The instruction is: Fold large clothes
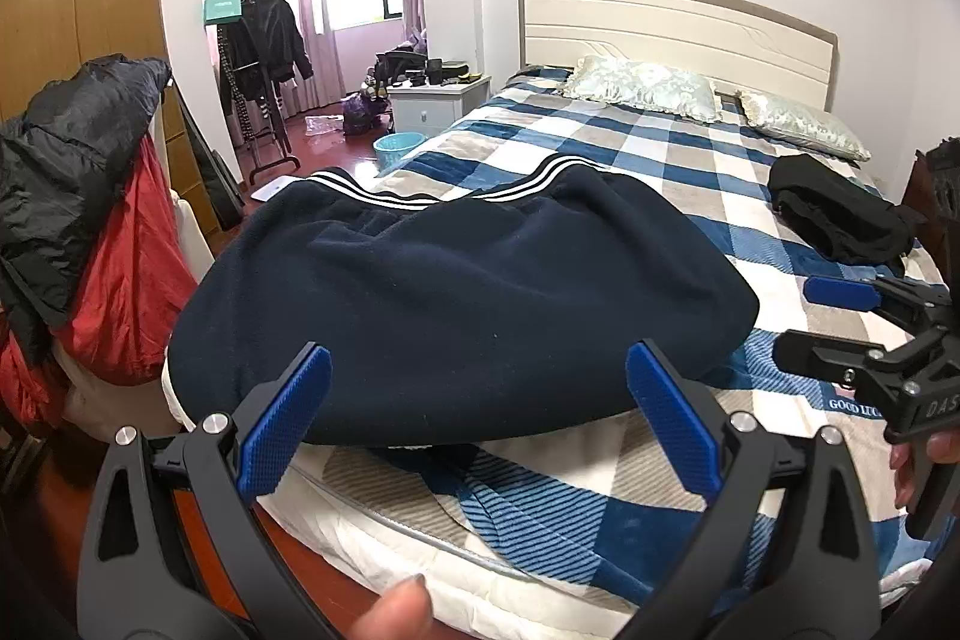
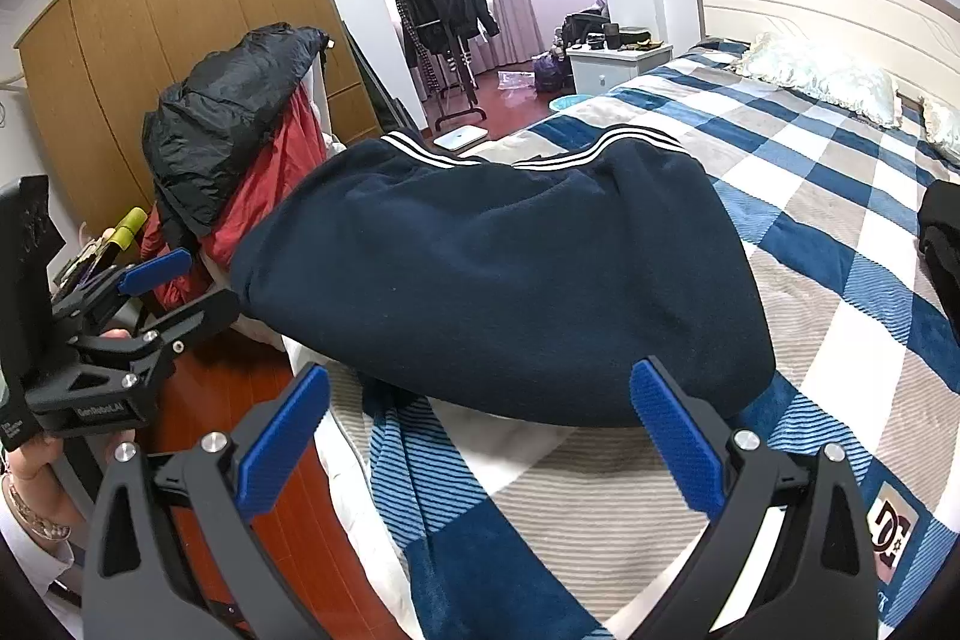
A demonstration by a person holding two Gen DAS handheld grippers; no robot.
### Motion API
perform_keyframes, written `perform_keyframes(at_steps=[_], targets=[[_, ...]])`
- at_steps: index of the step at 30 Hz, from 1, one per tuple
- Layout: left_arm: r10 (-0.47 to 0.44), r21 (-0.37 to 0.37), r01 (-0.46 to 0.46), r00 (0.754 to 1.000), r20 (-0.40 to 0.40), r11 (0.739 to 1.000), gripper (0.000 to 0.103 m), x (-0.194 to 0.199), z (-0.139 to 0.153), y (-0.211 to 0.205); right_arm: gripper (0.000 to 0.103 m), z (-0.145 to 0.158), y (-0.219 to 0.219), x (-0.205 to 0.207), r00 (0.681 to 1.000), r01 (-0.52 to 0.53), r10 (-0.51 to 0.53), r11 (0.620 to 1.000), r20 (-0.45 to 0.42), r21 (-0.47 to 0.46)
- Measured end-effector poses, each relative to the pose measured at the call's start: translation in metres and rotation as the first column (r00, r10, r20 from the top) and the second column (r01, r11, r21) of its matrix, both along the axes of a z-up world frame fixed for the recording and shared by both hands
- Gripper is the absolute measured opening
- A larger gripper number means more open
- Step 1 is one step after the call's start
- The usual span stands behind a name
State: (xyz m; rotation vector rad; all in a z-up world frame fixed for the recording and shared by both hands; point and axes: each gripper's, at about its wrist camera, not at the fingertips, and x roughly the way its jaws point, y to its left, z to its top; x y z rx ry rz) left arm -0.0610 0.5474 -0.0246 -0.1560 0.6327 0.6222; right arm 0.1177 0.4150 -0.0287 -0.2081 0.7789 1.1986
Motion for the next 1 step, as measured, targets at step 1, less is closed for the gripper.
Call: perform_keyframes(at_steps=[1], targets=[[-0.002, -0.004, 0.002, 1.0, 0.002, 1.0, 0.096, -0.0005, 0.0003, -0.0003, 0.098, 0.0011, -0.0004, -0.0002, 1.0, -0.001, 0.001, 1.0, 0.0, 0.002]])
